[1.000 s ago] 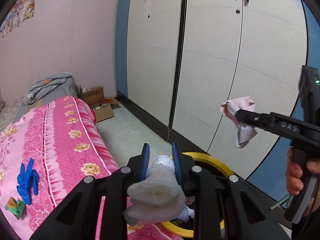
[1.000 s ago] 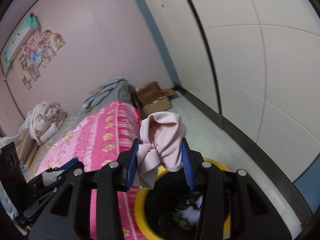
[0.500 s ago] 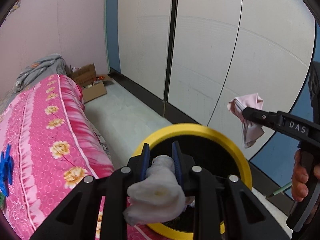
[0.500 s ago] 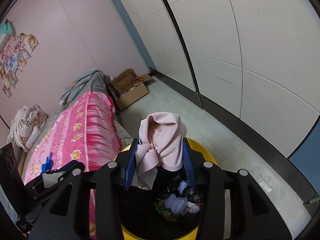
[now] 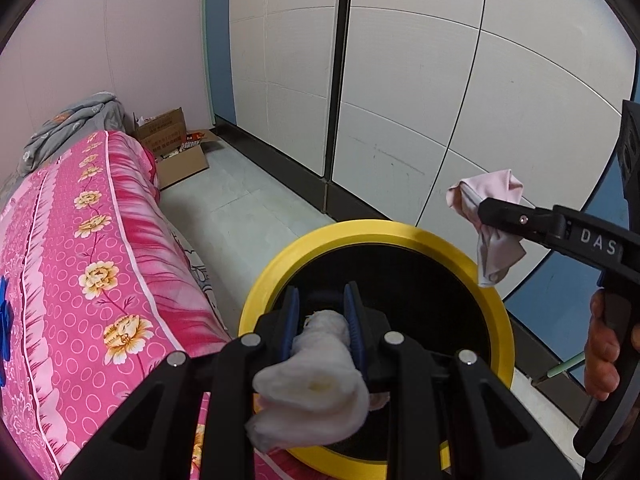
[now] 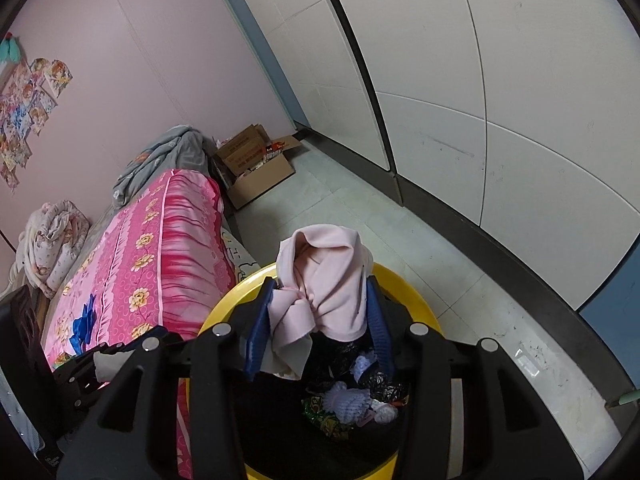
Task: Collect trash
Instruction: 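Open both tools to drop the cloth and tissue into the bin, then move both tools back toward the blue gloves and green wrapper on the bed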
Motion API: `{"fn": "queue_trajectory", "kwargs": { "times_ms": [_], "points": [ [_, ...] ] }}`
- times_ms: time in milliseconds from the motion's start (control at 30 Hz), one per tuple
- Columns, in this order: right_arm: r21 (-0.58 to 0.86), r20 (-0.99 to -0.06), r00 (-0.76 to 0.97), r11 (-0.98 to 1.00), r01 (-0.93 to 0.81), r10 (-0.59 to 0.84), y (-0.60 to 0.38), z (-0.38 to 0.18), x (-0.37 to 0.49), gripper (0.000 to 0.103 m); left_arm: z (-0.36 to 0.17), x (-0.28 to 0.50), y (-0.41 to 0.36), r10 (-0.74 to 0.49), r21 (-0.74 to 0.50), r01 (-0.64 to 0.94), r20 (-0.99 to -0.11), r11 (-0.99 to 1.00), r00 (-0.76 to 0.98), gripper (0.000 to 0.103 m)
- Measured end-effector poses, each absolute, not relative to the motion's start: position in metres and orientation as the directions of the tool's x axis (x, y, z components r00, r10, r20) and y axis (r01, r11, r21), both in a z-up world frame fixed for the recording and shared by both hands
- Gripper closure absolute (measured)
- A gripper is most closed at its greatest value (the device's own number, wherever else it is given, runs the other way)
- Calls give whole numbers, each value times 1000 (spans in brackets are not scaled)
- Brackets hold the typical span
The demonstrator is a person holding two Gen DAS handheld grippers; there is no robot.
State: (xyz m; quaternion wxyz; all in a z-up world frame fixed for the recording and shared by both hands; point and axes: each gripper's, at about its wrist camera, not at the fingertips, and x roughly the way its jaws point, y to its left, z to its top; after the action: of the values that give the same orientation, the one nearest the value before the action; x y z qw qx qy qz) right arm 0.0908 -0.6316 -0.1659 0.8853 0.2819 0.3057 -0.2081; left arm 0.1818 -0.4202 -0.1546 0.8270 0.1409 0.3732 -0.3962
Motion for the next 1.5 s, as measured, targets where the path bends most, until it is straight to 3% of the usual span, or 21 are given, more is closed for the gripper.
{"fn": "queue_trajectory", "kwargs": {
  "times_ms": [233, 333, 433, 567, 667, 1133, 1500],
  "points": [
    [370, -659, 727, 758, 537, -193, -630, -162, 87, 58, -147, 178, -418, -570, -78, 768, -719, 635, 398, 81],
    [375, -652, 733, 758, 534, -193, -630, -156, 81, 51, -141, 176, -416, -572, -67, 769, -710, 636, 411, 80],
    [369, -647, 733, 754, 544, -212, -629, -147, 76, 44, -132, 173, -409, -579, -74, 761, -697, 644, 423, 70],
    [368, -647, 730, 749, 551, -220, -627, -138, 69, 37, -120, 169, -399, -586, -73, 752, -677, 655, 445, 46],
    [353, -647, 724, 749, 561, -237, -623, -133, 65, 36, -115, 165, -393, -581, -61, 748, -672, 661, 458, 39],
    [367, -594, 785, 809, 460, -177, -582, -97, 77, 31, -87, 187, -296, -487, -30, 608, -632, 793, 603, 31],
    [378, -607, 795, 887, 265, 21, -509, -81, 155, 28, -84, 231, -176, -334, -25, 412, -631, 911, 700, 31]
  ]
}}
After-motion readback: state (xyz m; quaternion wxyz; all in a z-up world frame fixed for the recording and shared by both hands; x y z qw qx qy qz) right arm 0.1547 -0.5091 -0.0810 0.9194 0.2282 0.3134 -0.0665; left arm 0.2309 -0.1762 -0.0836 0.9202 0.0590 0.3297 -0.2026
